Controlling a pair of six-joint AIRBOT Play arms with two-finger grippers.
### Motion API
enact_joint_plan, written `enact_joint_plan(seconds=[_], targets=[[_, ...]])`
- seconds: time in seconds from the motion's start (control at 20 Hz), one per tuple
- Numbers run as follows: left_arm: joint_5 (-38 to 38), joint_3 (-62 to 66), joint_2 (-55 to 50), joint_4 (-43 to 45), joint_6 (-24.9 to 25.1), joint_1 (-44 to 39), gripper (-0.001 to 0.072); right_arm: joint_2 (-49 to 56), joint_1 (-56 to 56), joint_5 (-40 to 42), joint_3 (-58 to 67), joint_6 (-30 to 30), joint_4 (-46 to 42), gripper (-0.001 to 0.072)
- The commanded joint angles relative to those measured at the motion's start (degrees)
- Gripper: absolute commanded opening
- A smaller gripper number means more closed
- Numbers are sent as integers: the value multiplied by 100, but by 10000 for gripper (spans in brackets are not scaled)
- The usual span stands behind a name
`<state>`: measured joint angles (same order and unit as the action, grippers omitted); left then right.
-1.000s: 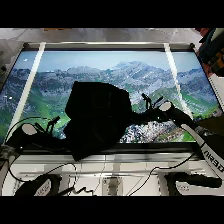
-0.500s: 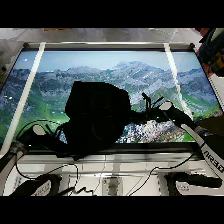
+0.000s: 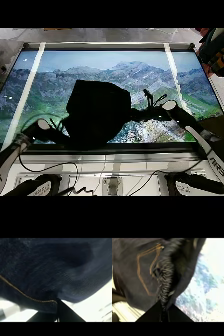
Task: Fold the clothes and pants, and hang the long-sleeved shirts on hangers.
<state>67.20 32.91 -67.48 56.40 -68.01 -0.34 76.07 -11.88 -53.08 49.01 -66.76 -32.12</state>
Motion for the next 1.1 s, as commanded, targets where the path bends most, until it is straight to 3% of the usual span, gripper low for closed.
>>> enact_joint_plan(seconds=[0.0,0.2,0.35,0.55,0.65,0.85,1.05], targets=[[236,1189,363,-33,48,345,9,-669,-2,4,4,595,-153,32],[177,3038,1281,-35,186,901,10,-1937,-20,17,260,793,-223,33],[-466,3947,2140,-33,203,1058,10,-2756,-195,22,955,765,4,33],[-2085,4133,3589,-24,203,1056,10,-3462,-422,11,1888,-26,763,33],[-2472,4133,4207,17,205,1056,10,-3766,-560,7,2098,-553,918,33],[-2319,4061,4889,442,201,1056,9,-4046,-1128,87,2094,-1344,855,32],[-1434,3283,4448,179,201,1049,9,-3589,-2009,1012,1591,-2522,-590,32]])
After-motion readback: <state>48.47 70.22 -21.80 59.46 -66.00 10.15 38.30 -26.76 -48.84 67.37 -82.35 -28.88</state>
